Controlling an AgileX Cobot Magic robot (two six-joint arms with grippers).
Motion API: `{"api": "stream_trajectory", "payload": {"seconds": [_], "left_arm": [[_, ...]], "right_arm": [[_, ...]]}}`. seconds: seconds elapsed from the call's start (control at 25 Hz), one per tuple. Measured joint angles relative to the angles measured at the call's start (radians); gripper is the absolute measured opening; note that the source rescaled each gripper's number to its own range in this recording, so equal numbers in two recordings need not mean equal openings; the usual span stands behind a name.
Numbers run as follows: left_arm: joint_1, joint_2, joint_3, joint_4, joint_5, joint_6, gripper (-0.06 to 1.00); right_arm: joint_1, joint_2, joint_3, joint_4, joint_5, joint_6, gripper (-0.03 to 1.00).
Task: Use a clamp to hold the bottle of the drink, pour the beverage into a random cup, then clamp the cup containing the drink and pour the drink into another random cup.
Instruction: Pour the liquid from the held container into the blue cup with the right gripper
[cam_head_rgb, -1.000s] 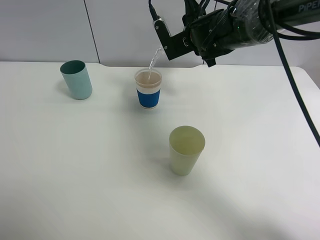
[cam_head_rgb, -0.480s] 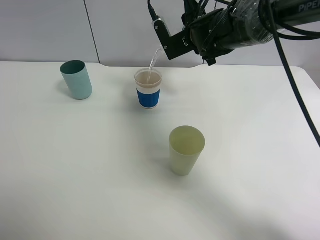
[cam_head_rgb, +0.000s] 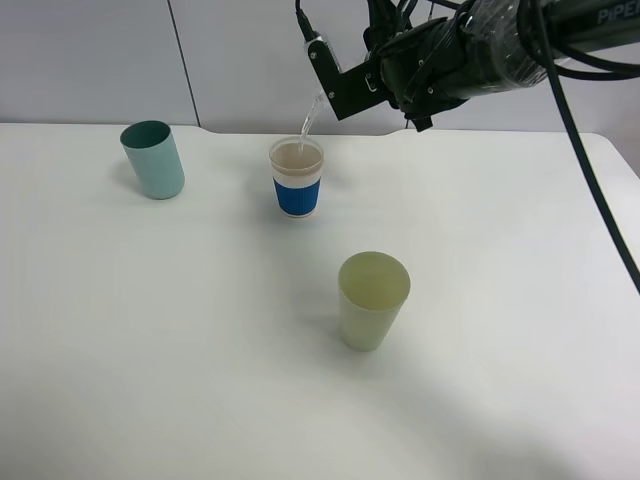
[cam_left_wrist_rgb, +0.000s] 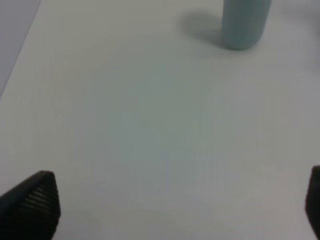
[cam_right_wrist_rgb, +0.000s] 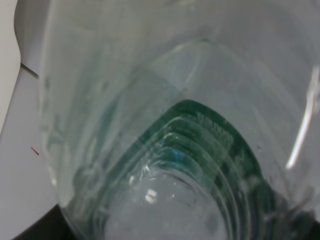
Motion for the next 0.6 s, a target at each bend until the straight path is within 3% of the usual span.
{"api": "stream_trajectory", "payload": {"seconds": [0.6], "left_arm": [[0.0, 0.0, 0.0, 0.0, 0.0, 0.0, 1.0]], "right_arm": [[0.001, 0.0, 0.0, 0.0, 0.0, -0.075, 0.0]]}}
